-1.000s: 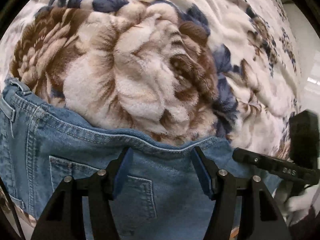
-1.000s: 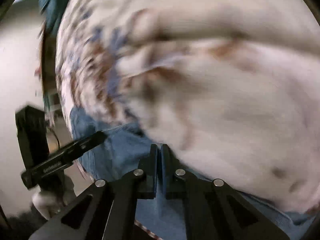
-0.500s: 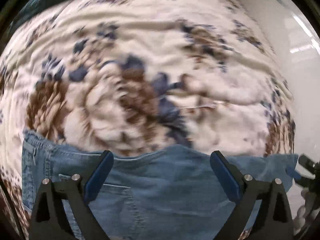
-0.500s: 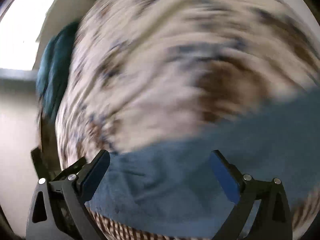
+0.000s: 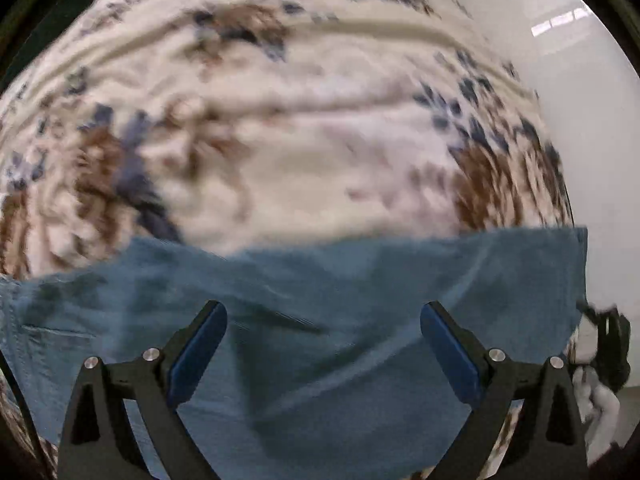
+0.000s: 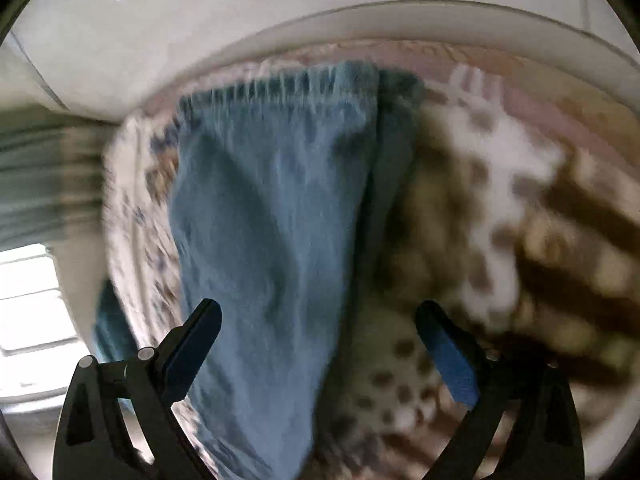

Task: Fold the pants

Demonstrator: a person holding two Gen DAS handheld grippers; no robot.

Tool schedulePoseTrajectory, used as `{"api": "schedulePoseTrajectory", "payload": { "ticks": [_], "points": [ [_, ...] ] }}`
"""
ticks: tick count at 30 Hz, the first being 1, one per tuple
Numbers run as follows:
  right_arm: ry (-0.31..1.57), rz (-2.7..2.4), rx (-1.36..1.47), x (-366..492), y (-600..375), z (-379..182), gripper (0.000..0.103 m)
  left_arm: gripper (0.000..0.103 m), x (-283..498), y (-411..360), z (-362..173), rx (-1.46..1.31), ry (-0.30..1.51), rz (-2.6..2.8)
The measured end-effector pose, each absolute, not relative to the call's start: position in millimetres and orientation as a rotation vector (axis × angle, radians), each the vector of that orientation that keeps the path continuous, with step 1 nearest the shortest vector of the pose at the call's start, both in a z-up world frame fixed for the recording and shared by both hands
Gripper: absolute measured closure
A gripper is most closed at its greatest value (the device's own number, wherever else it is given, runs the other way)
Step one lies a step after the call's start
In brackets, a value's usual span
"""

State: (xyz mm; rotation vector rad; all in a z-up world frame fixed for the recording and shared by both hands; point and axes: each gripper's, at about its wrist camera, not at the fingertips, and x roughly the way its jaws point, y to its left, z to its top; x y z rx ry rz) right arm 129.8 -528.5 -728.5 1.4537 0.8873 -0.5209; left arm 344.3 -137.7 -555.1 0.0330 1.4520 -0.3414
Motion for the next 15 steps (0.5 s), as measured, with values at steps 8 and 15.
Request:
{"api": "schedulePoseTrajectory", "payload": {
  "ticks": [8,15],
  "points": [
    [0.795,-0.420,1.482,148.5,-552.0,-748.8,0.045,0.003,325.3,-155.5,-605.6,0.089,1.558,-0.322],
    [0.744,-0.359,1.433,173.8,-567.4,-733.0,0.069,0.000,339.4,-165.2,-629.5,0.086,1.613,-0.233]
  ]
}}
